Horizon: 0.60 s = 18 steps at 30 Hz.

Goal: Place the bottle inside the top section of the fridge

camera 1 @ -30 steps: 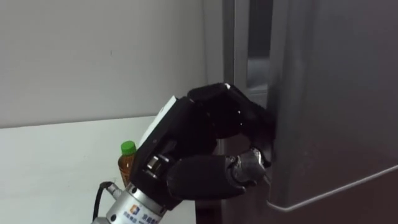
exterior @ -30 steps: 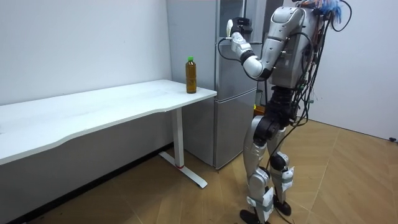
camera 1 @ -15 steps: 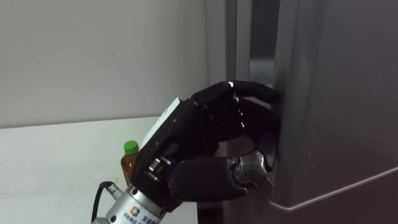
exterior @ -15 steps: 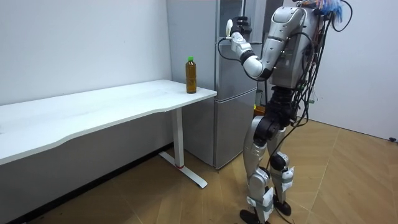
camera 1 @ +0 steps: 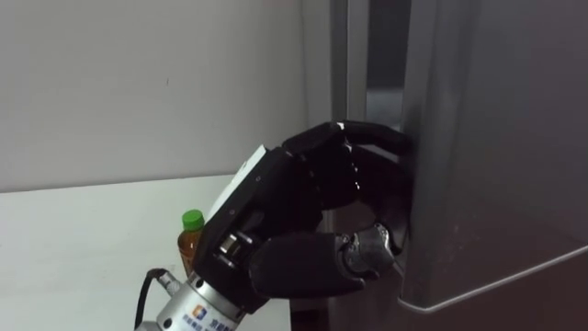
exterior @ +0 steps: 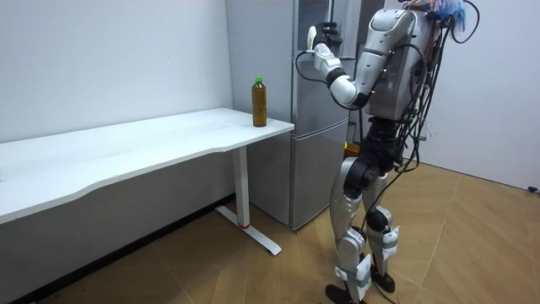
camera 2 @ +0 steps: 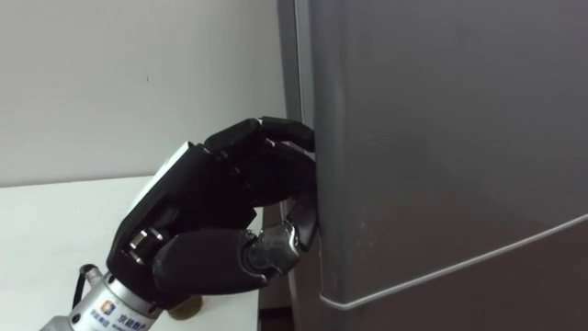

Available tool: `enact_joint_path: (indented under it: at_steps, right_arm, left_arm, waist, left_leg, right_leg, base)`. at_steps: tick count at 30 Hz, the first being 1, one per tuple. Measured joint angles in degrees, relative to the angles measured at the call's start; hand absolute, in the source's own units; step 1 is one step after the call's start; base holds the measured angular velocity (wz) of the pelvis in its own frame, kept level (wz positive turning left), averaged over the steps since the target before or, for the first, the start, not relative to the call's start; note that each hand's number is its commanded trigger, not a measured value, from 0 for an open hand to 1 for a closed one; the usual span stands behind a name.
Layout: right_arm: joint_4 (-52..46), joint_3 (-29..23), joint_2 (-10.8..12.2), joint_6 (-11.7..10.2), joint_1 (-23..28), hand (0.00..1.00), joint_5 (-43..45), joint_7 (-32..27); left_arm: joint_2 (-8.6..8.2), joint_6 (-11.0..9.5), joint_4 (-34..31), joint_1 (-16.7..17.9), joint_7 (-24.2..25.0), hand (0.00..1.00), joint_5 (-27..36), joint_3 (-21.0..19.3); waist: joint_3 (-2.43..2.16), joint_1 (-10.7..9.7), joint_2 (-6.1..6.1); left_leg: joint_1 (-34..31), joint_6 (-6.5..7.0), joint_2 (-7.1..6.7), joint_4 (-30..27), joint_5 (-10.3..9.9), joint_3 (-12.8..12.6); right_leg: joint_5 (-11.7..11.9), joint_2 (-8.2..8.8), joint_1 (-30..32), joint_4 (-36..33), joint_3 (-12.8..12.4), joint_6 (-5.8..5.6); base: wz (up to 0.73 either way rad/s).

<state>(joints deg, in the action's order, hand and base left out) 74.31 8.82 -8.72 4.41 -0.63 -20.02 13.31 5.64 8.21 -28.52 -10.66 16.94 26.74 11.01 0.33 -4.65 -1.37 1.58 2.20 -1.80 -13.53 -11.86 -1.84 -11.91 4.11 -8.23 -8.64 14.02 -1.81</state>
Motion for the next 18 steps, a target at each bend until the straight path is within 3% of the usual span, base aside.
enact_joint_path:
  at_steps: [6,18]
  right_arm:
    - [-0.05,0.08,-0.12,-0.05,-0.02,0.0,-0.64,0.04]
    - [-0.09,-0.08,-0.13,-1.37,-0.1,0.0,-0.52,0.0]
  left_arm:
    - [0.03,-0.14,0.0,0.0,-0.09,0.0,0.11,0.29]
    - [-0.03,-1.2,-0.01,0.0,0.87,0.0,0.02,0.58]
  waist:
    - [-0.2,0.1,-0.57]
    - [-0.04,-1.27,-1.19]
  left_leg:
    - [-0.05,0.07,0.23,0.22,-0.06,-1.23]
    - [0.15,0.42,0.94,1.0,-0.26,-4.41]
  right_leg:
    - [0.24,-0.08,0.7,-0.12,-1.23,-0.06]
    - [1.68,-0.47,1.61,-0.06,-4.79,-0.25]
  base:
    - [-0.1]
    - [-0.13]
